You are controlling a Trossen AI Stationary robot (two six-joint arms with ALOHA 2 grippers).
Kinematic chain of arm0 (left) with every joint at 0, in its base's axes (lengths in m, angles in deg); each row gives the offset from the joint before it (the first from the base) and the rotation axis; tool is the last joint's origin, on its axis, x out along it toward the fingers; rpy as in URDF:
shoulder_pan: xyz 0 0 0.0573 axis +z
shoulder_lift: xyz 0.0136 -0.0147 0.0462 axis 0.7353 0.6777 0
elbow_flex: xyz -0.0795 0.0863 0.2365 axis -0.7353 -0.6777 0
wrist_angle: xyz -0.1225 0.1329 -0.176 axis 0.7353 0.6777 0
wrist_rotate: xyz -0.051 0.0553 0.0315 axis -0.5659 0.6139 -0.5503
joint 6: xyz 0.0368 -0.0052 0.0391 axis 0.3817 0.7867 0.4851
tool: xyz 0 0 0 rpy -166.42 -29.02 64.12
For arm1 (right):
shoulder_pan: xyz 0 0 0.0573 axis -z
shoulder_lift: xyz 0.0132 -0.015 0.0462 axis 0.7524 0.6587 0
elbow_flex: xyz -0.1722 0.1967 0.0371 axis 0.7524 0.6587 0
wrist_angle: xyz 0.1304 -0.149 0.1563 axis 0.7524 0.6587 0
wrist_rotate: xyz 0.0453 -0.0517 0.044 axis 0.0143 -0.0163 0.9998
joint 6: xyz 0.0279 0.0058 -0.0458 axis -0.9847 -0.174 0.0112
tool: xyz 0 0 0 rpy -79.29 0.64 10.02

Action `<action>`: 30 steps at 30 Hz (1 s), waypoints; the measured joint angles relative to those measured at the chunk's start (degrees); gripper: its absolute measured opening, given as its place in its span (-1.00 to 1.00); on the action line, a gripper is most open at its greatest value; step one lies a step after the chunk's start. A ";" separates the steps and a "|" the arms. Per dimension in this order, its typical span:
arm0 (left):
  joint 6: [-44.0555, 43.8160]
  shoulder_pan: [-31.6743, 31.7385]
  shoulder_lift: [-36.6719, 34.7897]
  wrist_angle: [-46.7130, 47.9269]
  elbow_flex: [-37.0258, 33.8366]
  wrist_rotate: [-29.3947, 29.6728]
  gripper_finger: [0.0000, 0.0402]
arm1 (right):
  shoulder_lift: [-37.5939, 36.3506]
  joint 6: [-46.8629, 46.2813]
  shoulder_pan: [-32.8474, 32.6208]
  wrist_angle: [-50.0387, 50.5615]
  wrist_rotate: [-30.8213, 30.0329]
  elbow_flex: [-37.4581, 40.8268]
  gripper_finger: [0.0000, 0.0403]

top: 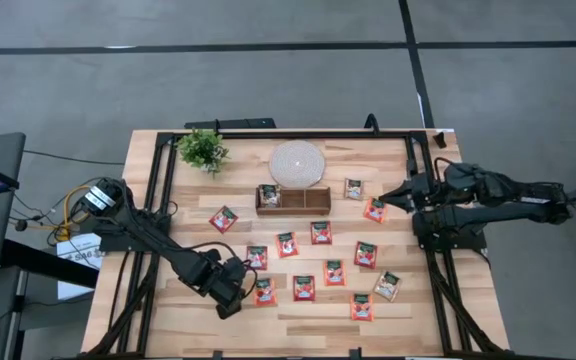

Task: Pick & Place Tea
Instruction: Put the brown tea bag into the left of the wooden organizer

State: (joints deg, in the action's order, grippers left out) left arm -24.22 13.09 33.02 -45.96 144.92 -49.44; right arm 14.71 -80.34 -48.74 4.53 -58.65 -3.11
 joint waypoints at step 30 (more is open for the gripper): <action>0.34 0.17 8.77 -2.05 1.18 -4.15 -0.71 | -0.04 -0.57 -0.04 -0.74 1.55 -0.02 -1.00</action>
State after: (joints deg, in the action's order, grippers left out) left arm -23.88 13.27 41.79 -48.01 146.10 -53.59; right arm 14.67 -80.91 -48.78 3.78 -57.10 -3.13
